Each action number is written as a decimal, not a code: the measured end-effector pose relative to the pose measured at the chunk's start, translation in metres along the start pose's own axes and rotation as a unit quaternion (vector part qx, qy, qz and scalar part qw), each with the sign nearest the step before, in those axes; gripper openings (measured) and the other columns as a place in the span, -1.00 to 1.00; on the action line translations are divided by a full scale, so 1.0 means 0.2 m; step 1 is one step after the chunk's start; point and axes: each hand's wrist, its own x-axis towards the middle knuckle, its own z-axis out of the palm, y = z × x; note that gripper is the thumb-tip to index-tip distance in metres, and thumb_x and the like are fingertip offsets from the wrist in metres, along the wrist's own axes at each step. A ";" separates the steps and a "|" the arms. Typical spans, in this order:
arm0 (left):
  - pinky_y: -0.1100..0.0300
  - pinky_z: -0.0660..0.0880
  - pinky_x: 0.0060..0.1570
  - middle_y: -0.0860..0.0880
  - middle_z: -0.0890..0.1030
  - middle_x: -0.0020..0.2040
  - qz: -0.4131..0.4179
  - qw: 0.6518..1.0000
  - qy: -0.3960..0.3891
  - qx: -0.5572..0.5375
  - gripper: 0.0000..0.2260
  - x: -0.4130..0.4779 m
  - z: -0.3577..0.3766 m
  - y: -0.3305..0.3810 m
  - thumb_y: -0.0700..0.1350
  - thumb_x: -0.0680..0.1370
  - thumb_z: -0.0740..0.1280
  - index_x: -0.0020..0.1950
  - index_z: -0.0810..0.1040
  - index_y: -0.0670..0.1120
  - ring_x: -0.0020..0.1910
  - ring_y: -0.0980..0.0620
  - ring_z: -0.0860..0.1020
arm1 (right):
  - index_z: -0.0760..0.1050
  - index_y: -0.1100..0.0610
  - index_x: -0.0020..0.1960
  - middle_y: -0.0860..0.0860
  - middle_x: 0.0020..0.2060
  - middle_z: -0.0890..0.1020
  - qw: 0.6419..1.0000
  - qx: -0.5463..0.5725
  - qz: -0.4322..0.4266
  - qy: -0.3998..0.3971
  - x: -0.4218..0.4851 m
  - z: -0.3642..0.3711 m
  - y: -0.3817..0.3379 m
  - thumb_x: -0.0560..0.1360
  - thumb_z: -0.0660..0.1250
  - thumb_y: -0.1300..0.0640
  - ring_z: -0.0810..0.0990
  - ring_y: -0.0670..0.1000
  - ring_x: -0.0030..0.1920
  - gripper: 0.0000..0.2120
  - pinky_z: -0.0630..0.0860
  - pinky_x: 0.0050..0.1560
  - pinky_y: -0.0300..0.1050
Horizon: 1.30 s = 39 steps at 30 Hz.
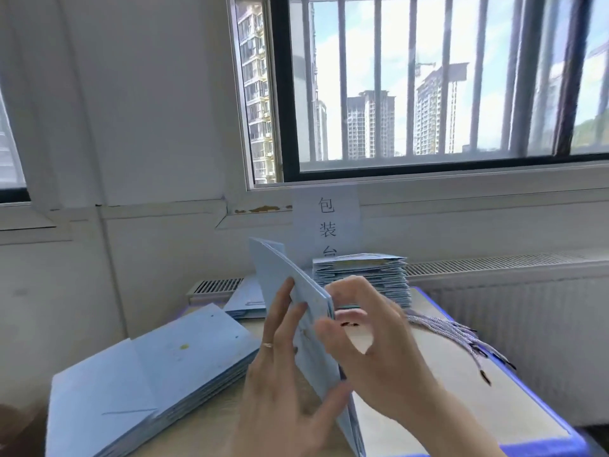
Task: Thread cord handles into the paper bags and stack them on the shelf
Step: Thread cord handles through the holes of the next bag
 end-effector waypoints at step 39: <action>0.44 0.40 -0.11 -0.12 0.40 0.37 -0.063 0.965 0.225 0.121 -0.69 -0.08 0.01 -0.11 -0.29 0.41 0.16 -0.19 0.67 -0.01 0.15 -0.10 0.55 | 0.48 0.14 0.40 -0.08 -0.06 0.66 0.992 -0.117 -0.037 -0.013 -0.28 0.13 0.31 0.63 0.16 0.09 0.59 -0.11 -0.27 -0.61 0.61 -0.29 -0.07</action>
